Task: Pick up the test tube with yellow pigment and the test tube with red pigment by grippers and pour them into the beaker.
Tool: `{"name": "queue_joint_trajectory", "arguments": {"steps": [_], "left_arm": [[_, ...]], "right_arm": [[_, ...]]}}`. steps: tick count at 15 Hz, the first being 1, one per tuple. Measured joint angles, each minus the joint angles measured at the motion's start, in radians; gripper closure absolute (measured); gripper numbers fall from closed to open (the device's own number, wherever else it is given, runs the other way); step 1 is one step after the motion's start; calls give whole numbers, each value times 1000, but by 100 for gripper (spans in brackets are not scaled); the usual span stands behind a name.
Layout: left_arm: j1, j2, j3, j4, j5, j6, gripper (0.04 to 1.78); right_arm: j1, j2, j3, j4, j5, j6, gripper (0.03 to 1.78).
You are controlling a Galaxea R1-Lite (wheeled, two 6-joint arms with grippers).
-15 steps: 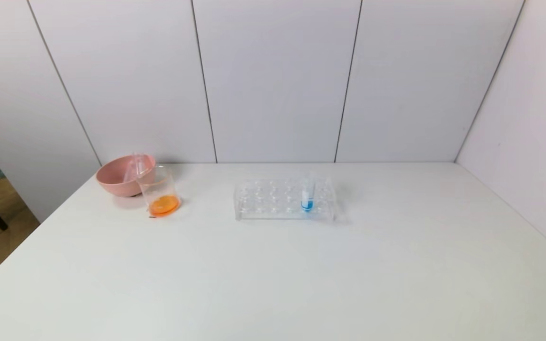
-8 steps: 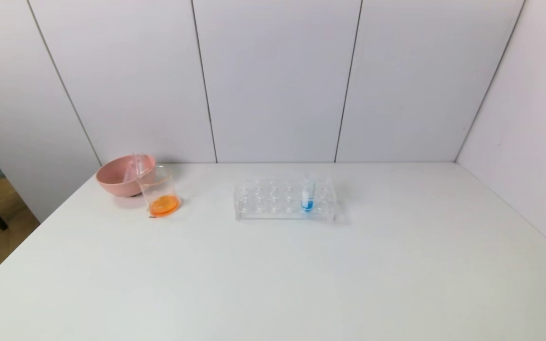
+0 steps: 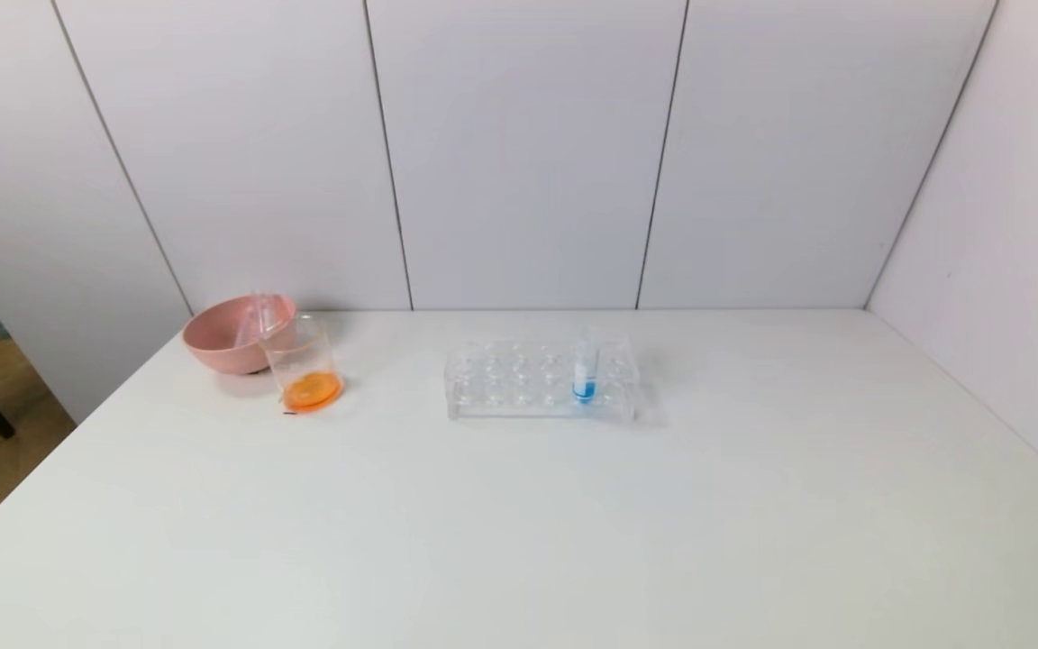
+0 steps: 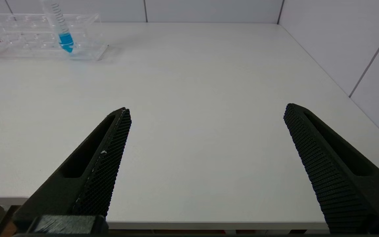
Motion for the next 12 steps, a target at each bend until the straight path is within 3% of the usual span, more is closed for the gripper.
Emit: {"name": "queue_joint_trajectory", "arguments": {"steps": [12], "left_arm": [[0,0,0,0,0,0,5]], "right_arm": [[0,0,0,0,0,0,11]]}}
